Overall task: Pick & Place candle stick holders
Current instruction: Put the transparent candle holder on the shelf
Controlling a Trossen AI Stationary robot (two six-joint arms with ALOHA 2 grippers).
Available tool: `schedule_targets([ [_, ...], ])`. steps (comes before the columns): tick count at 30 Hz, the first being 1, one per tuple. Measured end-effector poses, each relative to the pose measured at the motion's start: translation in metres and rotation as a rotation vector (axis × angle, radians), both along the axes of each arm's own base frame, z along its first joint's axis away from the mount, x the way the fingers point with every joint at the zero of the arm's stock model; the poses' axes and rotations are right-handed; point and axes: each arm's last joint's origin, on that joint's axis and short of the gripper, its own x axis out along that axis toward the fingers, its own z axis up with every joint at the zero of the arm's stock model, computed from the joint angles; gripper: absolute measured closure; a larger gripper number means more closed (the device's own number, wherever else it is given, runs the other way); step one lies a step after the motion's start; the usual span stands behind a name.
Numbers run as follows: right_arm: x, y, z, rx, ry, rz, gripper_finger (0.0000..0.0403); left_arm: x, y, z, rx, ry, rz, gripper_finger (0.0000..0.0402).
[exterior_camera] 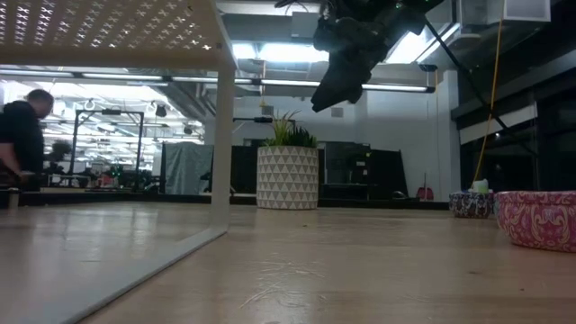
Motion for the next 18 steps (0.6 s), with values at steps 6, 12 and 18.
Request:
schedule_targets([
  [6,0.0,0.0,0.0,0.0,0.0,0.0,0.0249,0.0,-0.019,-0.006,0.045,0.026,-0.101,0.0385],
  [12,0.0,0.0,0.0,0.001,-0.001,-0.006,0.0249,-0.011,-0.034,-0.006,0.111,0.008,-0.212,0.0385],
  [18,0.0,0.0,0.0,0.02,-0.005,-0.027,0.0249,-0.023,-0.041,-0.011,0.11,0.064,-0.246,0.0385],
])
